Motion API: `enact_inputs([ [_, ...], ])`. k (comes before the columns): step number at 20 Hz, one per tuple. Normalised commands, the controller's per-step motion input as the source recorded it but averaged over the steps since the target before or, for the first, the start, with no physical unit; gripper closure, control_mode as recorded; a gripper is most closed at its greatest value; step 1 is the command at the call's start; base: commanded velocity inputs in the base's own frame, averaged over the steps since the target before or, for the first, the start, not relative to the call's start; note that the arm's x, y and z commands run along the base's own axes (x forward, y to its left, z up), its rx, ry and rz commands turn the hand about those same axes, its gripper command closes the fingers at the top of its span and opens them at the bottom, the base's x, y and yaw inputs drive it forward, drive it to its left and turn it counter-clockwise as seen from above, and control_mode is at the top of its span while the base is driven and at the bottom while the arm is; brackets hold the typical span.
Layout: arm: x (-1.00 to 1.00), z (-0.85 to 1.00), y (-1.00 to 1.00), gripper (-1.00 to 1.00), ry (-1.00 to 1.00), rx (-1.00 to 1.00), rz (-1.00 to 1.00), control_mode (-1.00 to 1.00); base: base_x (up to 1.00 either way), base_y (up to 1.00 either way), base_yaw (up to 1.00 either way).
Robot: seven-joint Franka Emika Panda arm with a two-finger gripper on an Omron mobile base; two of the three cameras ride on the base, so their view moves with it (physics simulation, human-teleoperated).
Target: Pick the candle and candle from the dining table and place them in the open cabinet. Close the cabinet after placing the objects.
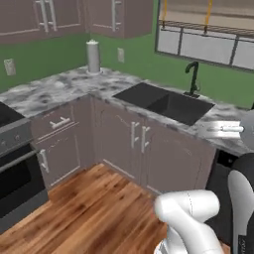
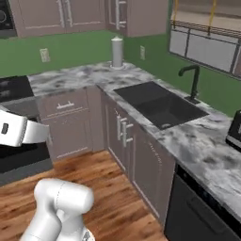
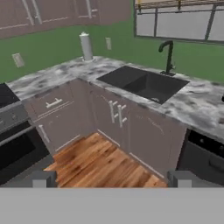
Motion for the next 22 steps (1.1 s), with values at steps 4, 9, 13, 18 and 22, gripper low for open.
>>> enact_inputs([
  [4,0.00,0.00,0.00,-1.00,0.00,0.00,0.00,1.00,-0.17,0.10,1.00],
  [9,0.00,0.00,0.00,-1.00,0.00,0.00,0.00,1.00,-0.11,0.24,1.00],
  [13,0.00,0.00,0.00,-1.00,0.00,0.00,0.00,1.00,0.00,0.34,1.00],
  [18,0.00,0.00,0.00,-1.00,0.00,0.00,0.00,1.00,0.00,0.43,0.95],
  [22,0.00,0.00,0.00,-1.00,0.00,0.00,0.00,1.00,0.21,0.44,0.86],
])
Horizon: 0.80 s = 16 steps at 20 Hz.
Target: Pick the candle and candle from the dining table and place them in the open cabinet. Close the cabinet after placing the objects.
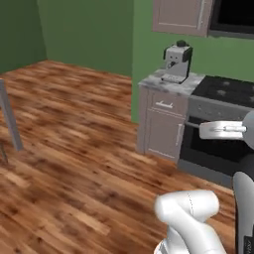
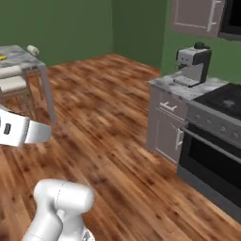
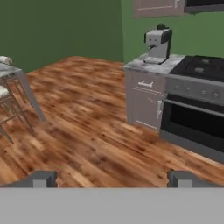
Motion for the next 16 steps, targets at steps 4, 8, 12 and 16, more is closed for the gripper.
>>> enact_inputs([
  [4,0.00,0.00,0.00,-1.00,0.00,0.00,0.00,1.00,0.43,0.42,0.80],
  [8,0.00,0.00,0.00,-1.00,0.00,0.00,0.00,1.00,0.65,0.41,0.71],
  [12,0.00,0.00,0.00,-1.00,0.00,0.00,0.00,1.00,0.94,0.31,0.24],
  [16,0.00,0.00,0.00,-1.00,0.00,0.00,0.00,1.00,1.00,0.19,-0.01],
])
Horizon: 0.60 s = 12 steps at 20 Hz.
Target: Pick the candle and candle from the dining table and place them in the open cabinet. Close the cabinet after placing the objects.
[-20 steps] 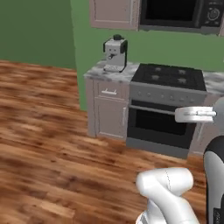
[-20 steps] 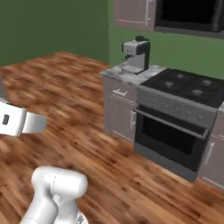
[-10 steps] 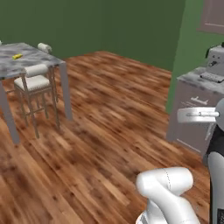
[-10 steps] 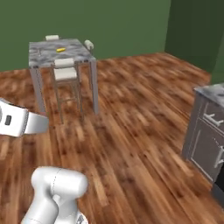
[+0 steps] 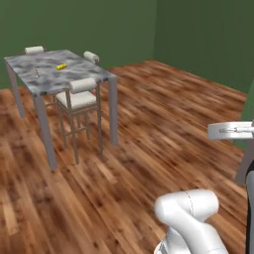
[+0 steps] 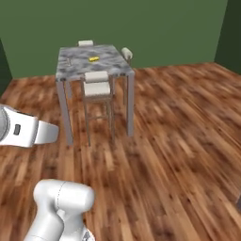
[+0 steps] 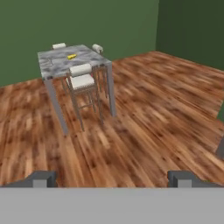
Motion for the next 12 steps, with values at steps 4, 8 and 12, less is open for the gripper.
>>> enact_inputs([
  [4,0.00,0.00,0.00,-1.00,0.00,0.00,0.00,1.00,0.79,0.43,0.00],
  [8,0.00,0.00,0.00,-1.00,0.00,0.00,0.00,1.00,0.46,0.61,0.00],
  [12,0.00,0.00,0.00,-1.00,0.00,0.00,0.00,1.00,0.47,0.70,0.02],
])
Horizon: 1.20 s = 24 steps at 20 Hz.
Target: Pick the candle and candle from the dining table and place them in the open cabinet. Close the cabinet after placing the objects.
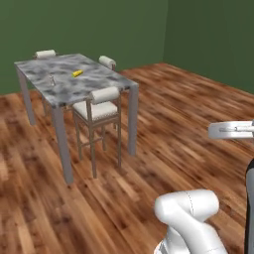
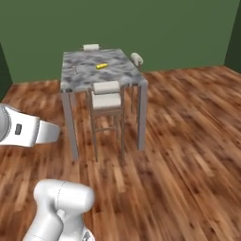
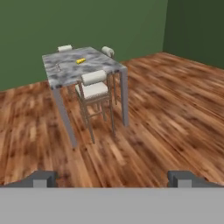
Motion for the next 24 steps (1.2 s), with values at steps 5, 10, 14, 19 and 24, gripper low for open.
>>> enact_inputs([
  [5,0.00,0.00,0.00,-1.00,0.00,0.00,0.00,1.00,0.48,0.81,0.05],
  [10,0.00,0.00,0.00,-1.00,0.00,0.00,0.00,1.00,0.72,0.75,0.02],
  [14,0.00,0.00,0.00,-1.00,0.00,0.00,0.00,1.00,0.86,0.71,0.01],
  [19,0.00,0.00,0.00,-1.00,0.00,0.00,0.00,1.00,0.94,0.58,0.00],
  [24,0.00,0.00,0.00,-1.00,0.00,0.00,0.00,1.00,0.81,0.61,0.00],
])
